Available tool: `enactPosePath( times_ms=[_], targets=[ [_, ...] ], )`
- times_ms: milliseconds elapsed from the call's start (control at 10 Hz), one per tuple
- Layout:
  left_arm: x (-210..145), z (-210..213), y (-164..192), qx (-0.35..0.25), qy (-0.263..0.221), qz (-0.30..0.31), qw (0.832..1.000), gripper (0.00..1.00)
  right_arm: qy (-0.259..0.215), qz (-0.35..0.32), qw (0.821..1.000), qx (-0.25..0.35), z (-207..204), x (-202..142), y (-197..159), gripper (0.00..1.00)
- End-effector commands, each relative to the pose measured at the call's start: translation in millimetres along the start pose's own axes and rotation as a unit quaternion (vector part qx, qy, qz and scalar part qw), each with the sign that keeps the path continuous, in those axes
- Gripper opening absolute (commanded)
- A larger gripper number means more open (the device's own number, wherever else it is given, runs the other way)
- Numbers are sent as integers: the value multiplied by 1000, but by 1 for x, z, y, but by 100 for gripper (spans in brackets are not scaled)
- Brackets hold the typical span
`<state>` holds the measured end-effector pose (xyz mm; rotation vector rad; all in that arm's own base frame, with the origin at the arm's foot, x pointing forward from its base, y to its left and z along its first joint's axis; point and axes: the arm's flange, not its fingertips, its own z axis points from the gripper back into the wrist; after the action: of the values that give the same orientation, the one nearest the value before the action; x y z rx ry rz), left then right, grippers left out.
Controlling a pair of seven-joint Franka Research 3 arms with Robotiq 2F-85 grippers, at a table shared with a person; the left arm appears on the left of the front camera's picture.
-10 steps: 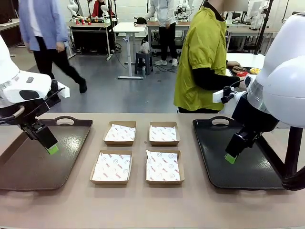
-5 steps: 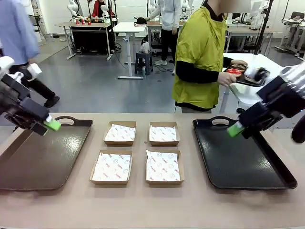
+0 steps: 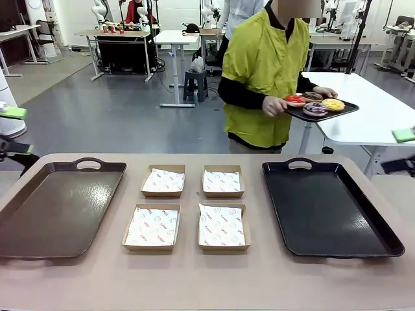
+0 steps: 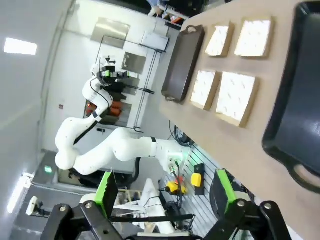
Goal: Individually package the donuts and arrange them on the tray.
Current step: Pick up one Paper togo box.
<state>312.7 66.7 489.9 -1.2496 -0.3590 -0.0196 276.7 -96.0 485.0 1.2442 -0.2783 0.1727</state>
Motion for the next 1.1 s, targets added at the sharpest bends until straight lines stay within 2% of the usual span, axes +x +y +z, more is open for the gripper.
enactPosePath(
  times_ms=[0, 300, 400, 700, 800, 900, 1000],
  targets=[
    [-15, 18, 26, -1, -20, 21, 1000, 100, -6, -26, 1000, -5, 17, -10, -31, 100],
    [-33, 47, 58, -7, -27, 57, 998, 100, -35, -53, 998, 3, 49, -23, -62, 100],
    [-37, 57, 65, -10, -16, 65, 998, 100, -48, -58, 997, 7, 60, -26, -67, 100],
    [-46, 81, 70, -14, -10, 84, 996, 100, -69, -69, 995, 10, 80, -31, -72, 100],
    [-50, 87, 66, -13, -11, 79, 997, 100, -68, -51, 996, -3, 77, -31, -65, 100],
    [-41, 73, 71, -15, -17, 90, 996, 100, -72, -79, 994, 4, 77, -32, -73, 100],
    [-41, 73, 71, -15, -17, 90, 996, 100, -72, -79, 994, 4, 77, -32, -73, 100]
  ],
)
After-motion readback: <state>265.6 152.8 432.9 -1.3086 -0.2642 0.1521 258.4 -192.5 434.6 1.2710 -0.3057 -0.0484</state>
